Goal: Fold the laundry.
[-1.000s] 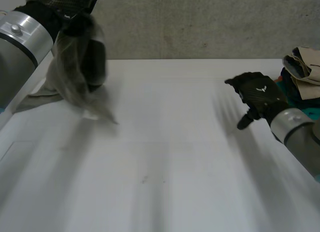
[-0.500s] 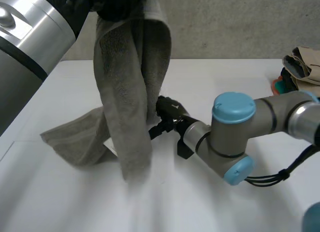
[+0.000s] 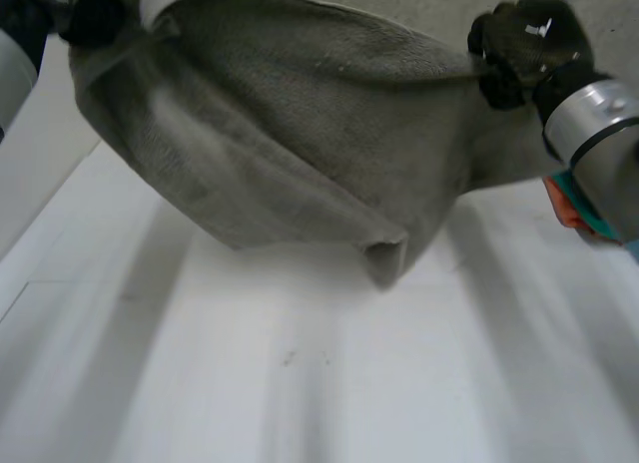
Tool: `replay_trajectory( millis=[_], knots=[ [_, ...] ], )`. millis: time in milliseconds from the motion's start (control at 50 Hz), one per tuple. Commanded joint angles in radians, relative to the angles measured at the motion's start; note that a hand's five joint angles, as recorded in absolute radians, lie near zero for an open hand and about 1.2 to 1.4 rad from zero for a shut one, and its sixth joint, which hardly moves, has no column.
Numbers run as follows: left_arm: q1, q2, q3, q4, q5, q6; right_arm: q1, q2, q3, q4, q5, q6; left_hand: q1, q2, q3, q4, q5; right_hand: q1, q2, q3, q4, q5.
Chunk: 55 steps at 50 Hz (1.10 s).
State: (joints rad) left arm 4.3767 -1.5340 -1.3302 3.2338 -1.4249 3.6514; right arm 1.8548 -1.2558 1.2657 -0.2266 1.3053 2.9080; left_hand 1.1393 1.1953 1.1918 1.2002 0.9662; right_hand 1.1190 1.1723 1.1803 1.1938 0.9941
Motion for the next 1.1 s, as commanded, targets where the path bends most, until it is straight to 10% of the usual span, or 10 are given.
replay_trajectory(
  millis=[20, 520, 760, 1100],
  knots=[
    [0.038, -0.049, -0.139, 0.02, 0.014, -0.001, 0.05, -0.102, 0.006, 0.107, -0.064, -0.003, 0.257, 0.201, 0.204, 0.196, 0.256, 0.277, 0.224, 0.216, 0.202, 0.228],
    [0.046, -0.39, -0.193, 0.222, 0.021, 0.007, 0.124, 0.263, -0.044, 0.219, -0.011, -0.173, 0.257, 0.201, 0.204, 0.196, 0.256, 0.277, 0.224, 0.216, 0.202, 0.228],
    [0.049, -0.568, 0.519, 0.612, -0.031, -0.083, 0.138, 0.222, -0.393, -0.509, 0.195, -0.285, 0.257, 0.201, 0.204, 0.196, 0.256, 0.277, 0.224, 0.216, 0.202, 0.228],
    [0.049, -0.341, -0.144, 0.633, 0.05, -0.162, 0.133, 0.091, 0.116, -0.258, 0.172, -0.299, 0.257, 0.201, 0.204, 0.196, 0.256, 0.277, 0.224, 0.216, 0.202, 0.228]
  ],
)
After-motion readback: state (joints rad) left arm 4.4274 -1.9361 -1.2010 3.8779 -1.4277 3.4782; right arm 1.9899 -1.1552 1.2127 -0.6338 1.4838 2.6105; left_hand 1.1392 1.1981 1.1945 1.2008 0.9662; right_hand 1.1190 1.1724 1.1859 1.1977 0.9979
